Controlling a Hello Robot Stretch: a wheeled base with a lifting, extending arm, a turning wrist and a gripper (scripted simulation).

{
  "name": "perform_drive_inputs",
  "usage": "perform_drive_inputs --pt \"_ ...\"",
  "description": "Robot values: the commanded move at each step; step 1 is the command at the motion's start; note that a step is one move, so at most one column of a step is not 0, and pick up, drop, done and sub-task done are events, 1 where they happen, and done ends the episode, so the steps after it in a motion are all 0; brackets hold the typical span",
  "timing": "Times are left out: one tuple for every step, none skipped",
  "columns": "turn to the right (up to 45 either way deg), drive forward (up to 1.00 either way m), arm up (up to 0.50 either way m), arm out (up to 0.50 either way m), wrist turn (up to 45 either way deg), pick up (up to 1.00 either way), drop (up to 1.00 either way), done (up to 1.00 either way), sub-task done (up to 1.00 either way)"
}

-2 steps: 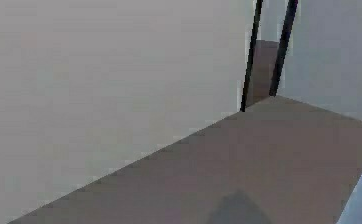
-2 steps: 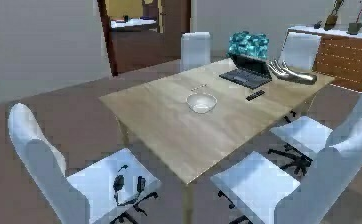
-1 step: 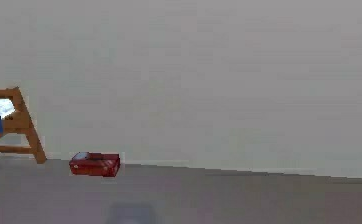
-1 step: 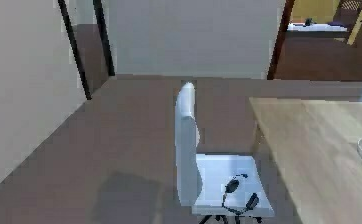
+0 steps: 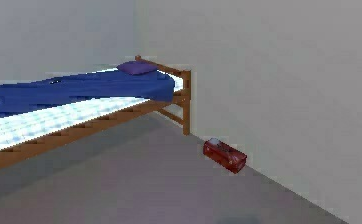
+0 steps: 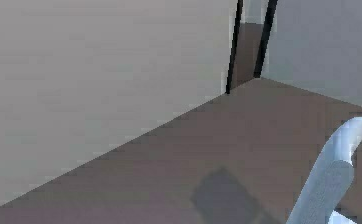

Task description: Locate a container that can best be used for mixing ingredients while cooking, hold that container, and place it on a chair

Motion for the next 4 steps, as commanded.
perform_drive_inputs --pt "0.0 0.10 0.00 0.00 0.0 0.00 0.00 0.00 0.00" --pt "-45.0 0.00 0.00 0.00 0.0 0.00 0.00 0.00 0.00" --pt "-24.0 0.00 0.00 0.00 0.0 0.00 0.00 0.00 0.00" --pt "0.0 0.10 0.00 0.00 0.0 0.00 0.00 0.00 0.00"
